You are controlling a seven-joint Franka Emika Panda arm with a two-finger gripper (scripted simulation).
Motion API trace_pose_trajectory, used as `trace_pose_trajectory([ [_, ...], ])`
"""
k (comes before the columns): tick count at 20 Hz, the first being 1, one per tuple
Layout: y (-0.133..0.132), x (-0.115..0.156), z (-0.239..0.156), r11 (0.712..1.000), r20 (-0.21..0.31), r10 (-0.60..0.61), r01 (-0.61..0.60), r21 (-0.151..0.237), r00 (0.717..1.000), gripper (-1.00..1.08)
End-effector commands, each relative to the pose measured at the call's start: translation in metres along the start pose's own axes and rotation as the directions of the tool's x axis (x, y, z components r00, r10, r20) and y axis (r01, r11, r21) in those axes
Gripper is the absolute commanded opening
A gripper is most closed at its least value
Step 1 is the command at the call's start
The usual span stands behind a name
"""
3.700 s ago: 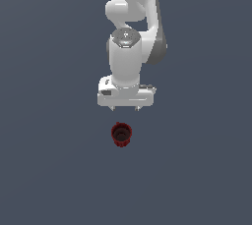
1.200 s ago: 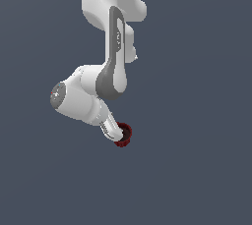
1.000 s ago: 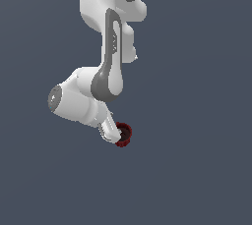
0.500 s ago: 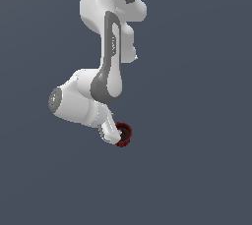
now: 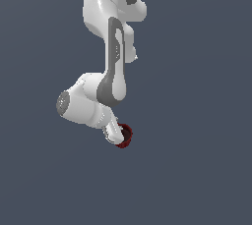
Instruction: Pick up the object and move it to a goal position.
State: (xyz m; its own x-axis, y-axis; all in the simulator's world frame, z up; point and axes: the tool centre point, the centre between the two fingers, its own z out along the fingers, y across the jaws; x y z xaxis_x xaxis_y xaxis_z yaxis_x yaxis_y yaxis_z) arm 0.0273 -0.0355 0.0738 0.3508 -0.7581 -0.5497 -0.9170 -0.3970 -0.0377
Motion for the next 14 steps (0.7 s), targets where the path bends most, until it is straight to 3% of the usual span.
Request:
trace_pose_trajectory([
  [1,-0.001,0.000,0.001,1.000,0.000,-0.001,0.001,0.001,1.000,-1.00],
  [14,-0.002,-0.010,-0.007,1.000,0.000,0.001,-0.001,0.001,1.000,-1.00],
])
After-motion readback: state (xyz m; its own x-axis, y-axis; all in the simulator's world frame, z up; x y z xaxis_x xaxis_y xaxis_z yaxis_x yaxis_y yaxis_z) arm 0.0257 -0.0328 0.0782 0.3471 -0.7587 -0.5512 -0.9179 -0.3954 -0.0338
